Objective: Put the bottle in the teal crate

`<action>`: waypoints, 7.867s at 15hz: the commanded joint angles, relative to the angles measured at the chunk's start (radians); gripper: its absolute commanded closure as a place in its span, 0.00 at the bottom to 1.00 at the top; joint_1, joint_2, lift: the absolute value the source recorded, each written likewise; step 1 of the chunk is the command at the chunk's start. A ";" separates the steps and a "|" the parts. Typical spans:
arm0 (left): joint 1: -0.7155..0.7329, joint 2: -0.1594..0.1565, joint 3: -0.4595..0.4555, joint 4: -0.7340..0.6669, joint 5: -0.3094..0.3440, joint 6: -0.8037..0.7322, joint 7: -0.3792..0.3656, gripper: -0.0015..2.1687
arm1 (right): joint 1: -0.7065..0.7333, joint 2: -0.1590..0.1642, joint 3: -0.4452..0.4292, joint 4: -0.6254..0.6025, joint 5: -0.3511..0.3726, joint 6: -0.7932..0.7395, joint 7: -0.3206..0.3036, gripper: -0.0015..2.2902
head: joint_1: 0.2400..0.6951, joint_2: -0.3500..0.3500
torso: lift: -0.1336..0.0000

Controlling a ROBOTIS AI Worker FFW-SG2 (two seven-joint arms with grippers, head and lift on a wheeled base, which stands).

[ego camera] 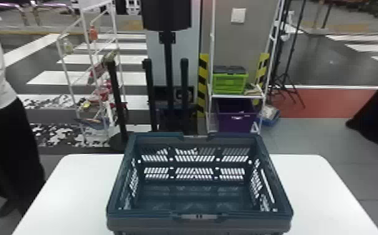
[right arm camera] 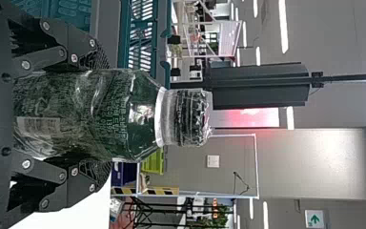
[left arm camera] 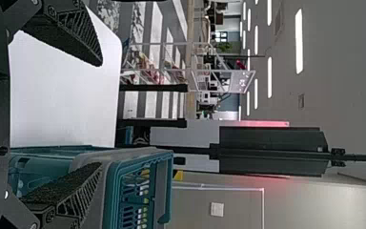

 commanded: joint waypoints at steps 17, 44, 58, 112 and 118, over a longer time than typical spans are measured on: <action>-0.014 0.018 0.008 0.000 0.008 0.012 0.000 0.07 | -0.131 0.001 -0.028 -0.117 0.003 0.152 0.000 0.92 | 0.57 0.50 | 1.00; -0.058 0.020 0.031 0.061 0.055 0.037 0.011 0.07 | -1.292 -0.023 0.523 0.483 0.115 1.422 0.014 0.92 | 0.57 0.50 | 1.00; -0.047 0.017 0.040 0.057 0.054 0.034 0.011 0.07 | -1.407 0.001 0.545 0.900 0.103 1.146 0.014 0.79 | 0.57 0.50 | 1.00; -0.024 0.008 0.026 0.024 0.037 0.021 0.008 0.07 | -0.149 -0.046 0.095 0.015 -0.014 0.168 -0.085 0.02 | 0.57 0.50 | 1.00; -0.017 0.006 0.026 0.020 0.028 0.018 0.009 0.07 | -0.139 -0.046 0.094 0.012 -0.014 0.146 -0.078 0.02 | 0.57 0.50 | 1.00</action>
